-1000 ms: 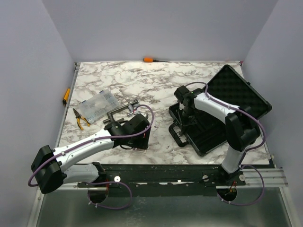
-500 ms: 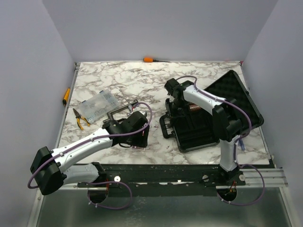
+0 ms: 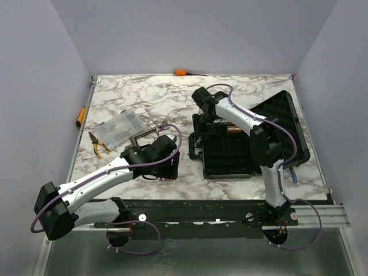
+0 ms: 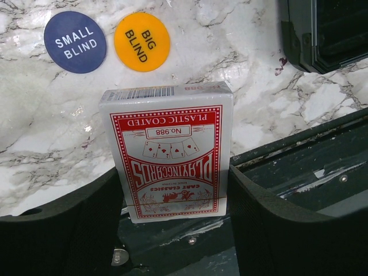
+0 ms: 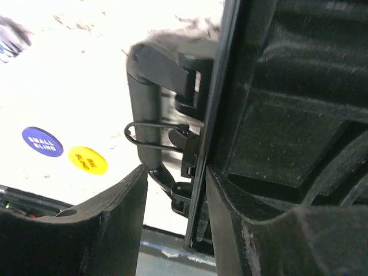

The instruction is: Pack up texas hold em set

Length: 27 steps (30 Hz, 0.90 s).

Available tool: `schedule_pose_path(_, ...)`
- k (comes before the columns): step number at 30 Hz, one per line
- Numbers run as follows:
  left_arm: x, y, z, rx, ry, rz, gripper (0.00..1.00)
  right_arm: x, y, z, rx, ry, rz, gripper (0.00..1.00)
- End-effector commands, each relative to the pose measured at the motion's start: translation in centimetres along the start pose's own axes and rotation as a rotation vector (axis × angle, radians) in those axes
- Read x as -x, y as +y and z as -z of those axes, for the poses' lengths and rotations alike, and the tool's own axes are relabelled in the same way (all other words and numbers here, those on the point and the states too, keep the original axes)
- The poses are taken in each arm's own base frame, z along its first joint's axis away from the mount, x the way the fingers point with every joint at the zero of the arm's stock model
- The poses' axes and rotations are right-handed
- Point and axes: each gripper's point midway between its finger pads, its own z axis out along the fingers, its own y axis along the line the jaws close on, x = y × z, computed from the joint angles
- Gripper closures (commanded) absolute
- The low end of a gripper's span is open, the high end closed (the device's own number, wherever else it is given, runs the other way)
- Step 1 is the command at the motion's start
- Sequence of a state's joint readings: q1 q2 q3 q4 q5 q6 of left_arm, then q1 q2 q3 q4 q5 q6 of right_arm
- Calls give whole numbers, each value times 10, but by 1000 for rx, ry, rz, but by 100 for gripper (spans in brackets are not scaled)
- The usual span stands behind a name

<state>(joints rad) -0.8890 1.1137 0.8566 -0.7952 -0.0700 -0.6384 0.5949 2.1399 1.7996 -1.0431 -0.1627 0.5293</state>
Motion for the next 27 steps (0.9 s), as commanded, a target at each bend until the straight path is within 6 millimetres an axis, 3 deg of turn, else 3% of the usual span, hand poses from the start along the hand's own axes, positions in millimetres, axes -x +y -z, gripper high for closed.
schedule_pose_path(1,14,-11,15,-54,-47,11,57,26,10,20,2,-106,23,48)
schedule_pose_path(5,17,-13,19,-60,-63,22,57,32,17,48,13,-153,39,36)
schedule_pose_path(11,25,-19,20,-69,-70,30,57,43,22,111,19,-284,44,22)
schedule_pose_path(15,41,-33,23,-93,-84,23,59,40,15,149,-5,-368,28,16)
schedule_pose_path(22,75,-67,21,-147,-88,19,60,17,-12,200,-54,-493,-76,11)
schedule_pose_path(27,97,-94,14,-189,-71,23,61,-8,-38,224,-82,-583,-216,11)
